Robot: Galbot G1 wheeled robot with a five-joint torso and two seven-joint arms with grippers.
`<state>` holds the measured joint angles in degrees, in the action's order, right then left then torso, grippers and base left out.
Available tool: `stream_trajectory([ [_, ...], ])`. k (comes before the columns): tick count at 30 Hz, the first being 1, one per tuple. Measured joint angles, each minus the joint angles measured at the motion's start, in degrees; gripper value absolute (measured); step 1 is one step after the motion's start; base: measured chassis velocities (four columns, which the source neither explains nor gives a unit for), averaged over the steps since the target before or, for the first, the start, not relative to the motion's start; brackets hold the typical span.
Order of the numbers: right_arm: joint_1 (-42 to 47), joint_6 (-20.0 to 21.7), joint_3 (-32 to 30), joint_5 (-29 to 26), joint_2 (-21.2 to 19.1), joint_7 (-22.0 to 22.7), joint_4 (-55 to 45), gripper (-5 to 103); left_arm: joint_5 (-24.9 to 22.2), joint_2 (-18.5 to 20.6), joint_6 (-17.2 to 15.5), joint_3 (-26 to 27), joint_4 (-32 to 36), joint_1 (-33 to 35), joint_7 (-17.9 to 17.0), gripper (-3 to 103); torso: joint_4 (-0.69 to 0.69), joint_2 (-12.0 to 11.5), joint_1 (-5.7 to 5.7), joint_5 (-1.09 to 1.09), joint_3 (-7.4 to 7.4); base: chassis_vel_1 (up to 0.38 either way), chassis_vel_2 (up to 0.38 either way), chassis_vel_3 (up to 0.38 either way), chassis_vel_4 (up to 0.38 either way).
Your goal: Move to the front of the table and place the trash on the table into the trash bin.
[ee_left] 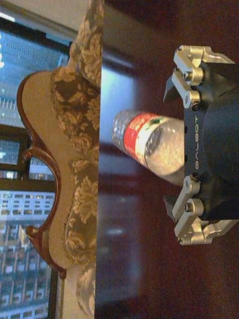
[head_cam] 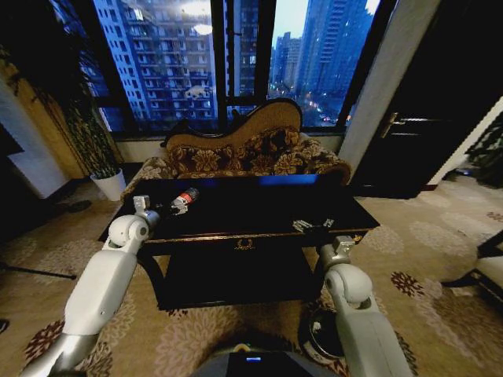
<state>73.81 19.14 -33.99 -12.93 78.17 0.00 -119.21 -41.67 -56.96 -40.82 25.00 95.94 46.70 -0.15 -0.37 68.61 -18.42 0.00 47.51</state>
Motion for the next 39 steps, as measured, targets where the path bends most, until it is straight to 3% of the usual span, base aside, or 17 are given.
stream_trajectory([
  [10, -0.2, -0.5, -0.1, -0.1, -0.1, 0.0, 0.2, 100, 0.0, -0.5, 0.0, 0.2, -0.1, 0.3, -1.8, 101, 0.00, 0.0, 0.00, 0.00, 0.00, 0.000, 0.000, 0.000, 0.000],
  [15, -0.2, -0.5, -0.1, -0.1, -0.2, 0.0, 0.3, 100, -0.1, -0.6, 0.1, 0.5, -0.3, 0.5, -1.8, 79, 0.00, 0.0, 0.00, 0.00, 0.00, 0.000, 0.000, 0.000, 0.000],
  [17, -0.2, -0.6, -0.2, -0.1, -0.2, 0.0, 0.3, 100, -0.2, -0.7, 0.2, 0.5, -0.4, 0.5, -1.8, 79, 0.00, 0.0, 0.00, 0.00, 0.00, 0.000, 0.000, 0.000, 0.000],
  [19, -0.2, -0.6, -0.2, -0.1, -0.2, 0.0, 0.3, 100, -0.2, -0.8, 0.4, 0.6, -0.5, 0.6, -1.8, 62, 0.00, 0.0, 0.00, 0.00, 0.00, 0.000, 0.000, 0.000, 0.000],
  [21, -0.2, -0.6, -0.1, -0.1, -0.2, 0.0, 0.3, 100, -0.2, -0.8, 0.5, 0.6, -0.5, 0.7, -1.8, 62, 0.00, 0.0, 0.00, 0.00, 0.00, 0.000, 0.000, 0.000, 0.000],
  [23, -0.2, -0.6, -0.1, -0.1, -0.2, 0.0, 0.4, 100, -0.1, -0.8, 1.1, 0.7, -0.4, 1.0, -1.8, 53, 0.00, 0.0, 0.00, 0.00, 0.00, 0.000, 0.000, 0.000, 0.000],
  [25, -0.2, -0.6, -0.1, -0.1, -0.2, 0.0, 0.4, 100, 0.1, -0.8, 1.8, 0.7, -0.1, 1.3, -1.7, 49, 0.00, 0.0, 0.00, 0.00, 0.00, 0.000, 0.000, 0.000, 0.000],
  [27, -0.2, -0.6, -0.1, -0.1, -0.2, 0.0, 0.4, 100, 2.6, -0.7, 5.0, 0.7, 1.1, 2.0, -0.3, 43, 0.00, 0.0, 0.00, -0.01, 0.00, 0.000, 0.000, 0.000, 0.000],
  [28, -0.2, -0.6, -0.1, -0.1, -0.2, 0.0, 0.4, 100, 2.6, -0.7, 5.0, 0.7, 1.1, 2.0, -0.3, 43, 0.00, 0.0, 0.00, -0.01, 0.00, 0.000, 0.000, 0.000, 0.000],
  [31, 0.4, -0.5, 0.5, -1.9, -0.3, 0.0, -1.1, 100, 8.9, 0.0, 13.1, 0.2, 2.9, 3.2, 2.7, 36, 0.00, 0.0, 0.00, 0.00, 0.00, 0.000, 0.000, 0.000, 0.000],
  [32, 0.4, -0.5, 0.5, -1.9, -0.3, 0.0, -1.1, 100, 8.9, 0.0, 13.1, 0.2, 2.9, 3.2, 2.7, 36, 0.00, 0.0, 0.00, 0.00, 0.00, 0.000, 0.000, 0.000, 0.000],
  [34, 1.9, 1.1, 2.5, -7.7, -1.3, 0.0, -4.2, 100, 13.5, 0.5, 18.8, 0.0, 4.6, 4.3, 5.2, 34, 0.00, 0.0, 0.00, 0.00, 0.00, 0.000, 0.000, 0.000, 0.000],
  [35, 1.9, 1.1, 2.5, -7.7, -1.3, 0.0, -4.2, 100, 13.5, 0.5, 18.8, 0.0, 4.6, 4.3, 5.2, 34, 0.00, 0.0, 0.00, 0.00, 0.00, 0.000, 0.000, 0.000, 0.000],
  [38, 4.2, 6.1, 3.8, -21.3, -2.9, 0.0, -11.0, 100, 16.8, 1.1, 24.0, -0.2, 7.5, 6.3, 6.9, 34, -0.01, 0.0, 0.00, -0.01, 0.00, 0.000, 0.000, 0.000, 0.000],
  [39, 4.2, 6.1, 3.8, -21.3, -2.9, 0.0, -11.0, 100, 16.8, 1.1, 24.0, -0.2, 7.5, 6.3, 6.9, 34, -0.01, 0.0, 0.00, -0.01, 0.00, 0.000, 0.000, 0.000, 0.000],
])
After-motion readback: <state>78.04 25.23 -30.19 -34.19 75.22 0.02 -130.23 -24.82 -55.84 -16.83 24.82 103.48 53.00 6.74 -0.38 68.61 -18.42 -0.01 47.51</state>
